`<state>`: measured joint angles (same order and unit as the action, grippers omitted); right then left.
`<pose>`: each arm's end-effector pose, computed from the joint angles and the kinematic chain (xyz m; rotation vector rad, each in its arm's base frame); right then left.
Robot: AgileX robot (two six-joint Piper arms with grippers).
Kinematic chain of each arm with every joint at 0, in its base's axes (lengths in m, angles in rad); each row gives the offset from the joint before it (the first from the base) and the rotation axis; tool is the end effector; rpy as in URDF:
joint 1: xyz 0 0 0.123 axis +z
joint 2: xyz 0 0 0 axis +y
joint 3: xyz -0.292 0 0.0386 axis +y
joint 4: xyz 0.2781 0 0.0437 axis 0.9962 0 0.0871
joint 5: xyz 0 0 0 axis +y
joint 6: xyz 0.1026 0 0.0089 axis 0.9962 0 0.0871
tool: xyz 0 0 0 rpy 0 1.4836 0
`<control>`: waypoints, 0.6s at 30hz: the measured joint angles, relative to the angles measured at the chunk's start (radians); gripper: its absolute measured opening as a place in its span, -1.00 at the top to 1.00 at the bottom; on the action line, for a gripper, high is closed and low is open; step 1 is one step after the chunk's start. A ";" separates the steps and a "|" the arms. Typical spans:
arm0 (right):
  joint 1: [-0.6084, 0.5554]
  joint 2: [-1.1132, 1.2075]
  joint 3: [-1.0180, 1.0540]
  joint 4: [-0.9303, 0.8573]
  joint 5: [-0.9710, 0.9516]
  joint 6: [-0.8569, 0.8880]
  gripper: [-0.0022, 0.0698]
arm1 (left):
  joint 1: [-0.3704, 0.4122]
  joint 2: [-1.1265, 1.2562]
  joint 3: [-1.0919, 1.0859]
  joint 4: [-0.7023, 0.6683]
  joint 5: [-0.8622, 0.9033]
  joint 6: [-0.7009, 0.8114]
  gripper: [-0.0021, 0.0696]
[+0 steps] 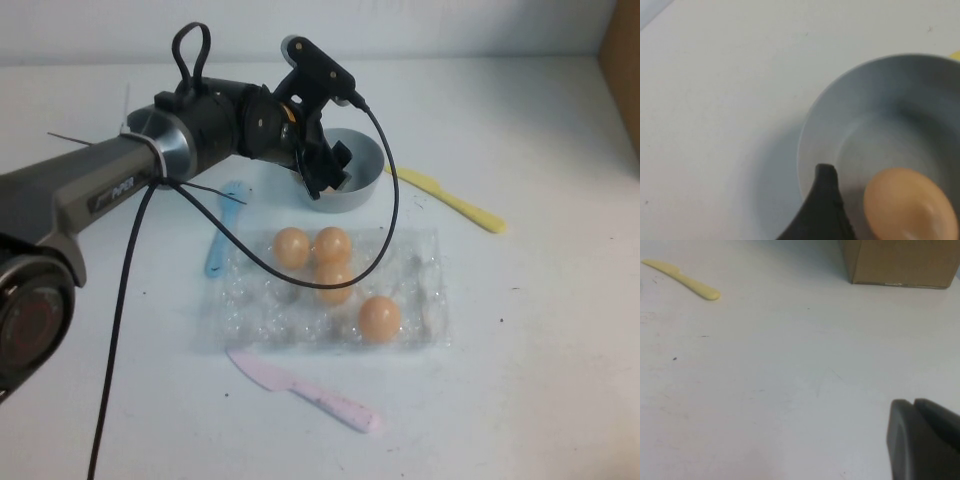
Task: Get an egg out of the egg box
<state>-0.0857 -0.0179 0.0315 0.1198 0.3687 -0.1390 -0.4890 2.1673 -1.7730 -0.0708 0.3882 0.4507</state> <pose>0.0846 -0.0028 0.1665 0.0247 1.8632 -0.0380 0.4830 -0.2601 0.2105 0.9722 2.0472 -0.0854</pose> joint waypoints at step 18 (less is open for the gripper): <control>0.000 0.000 0.000 0.000 0.000 0.000 0.99 | -0.020 -0.400 0.272 0.098 -0.077 -0.010 0.78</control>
<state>-0.0857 -0.0179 0.0315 0.1198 0.3687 -0.1390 -0.5089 1.7674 -1.5012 0.0271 0.3116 0.4406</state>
